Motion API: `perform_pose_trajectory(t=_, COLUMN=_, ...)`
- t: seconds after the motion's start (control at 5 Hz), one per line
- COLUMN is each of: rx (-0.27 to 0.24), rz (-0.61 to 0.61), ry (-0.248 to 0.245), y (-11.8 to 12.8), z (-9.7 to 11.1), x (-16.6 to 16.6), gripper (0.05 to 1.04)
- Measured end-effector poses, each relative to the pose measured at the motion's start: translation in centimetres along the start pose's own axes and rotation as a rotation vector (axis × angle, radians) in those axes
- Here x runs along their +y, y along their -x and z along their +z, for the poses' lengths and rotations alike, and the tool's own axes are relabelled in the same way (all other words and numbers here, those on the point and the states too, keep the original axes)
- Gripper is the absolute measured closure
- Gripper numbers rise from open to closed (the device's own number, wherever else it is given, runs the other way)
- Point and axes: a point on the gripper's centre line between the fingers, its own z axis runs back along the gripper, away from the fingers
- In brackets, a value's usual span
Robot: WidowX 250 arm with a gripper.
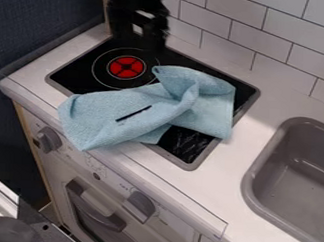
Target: Move the cloth from the top left to the right
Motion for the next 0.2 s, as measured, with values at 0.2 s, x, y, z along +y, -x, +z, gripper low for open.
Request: perform_pose_trajectory(t=0.2, rx=-0.017, rz=-0.028, ry=0.015, y=-1.89, z=0.65, x=1.68, gripper=0.083)
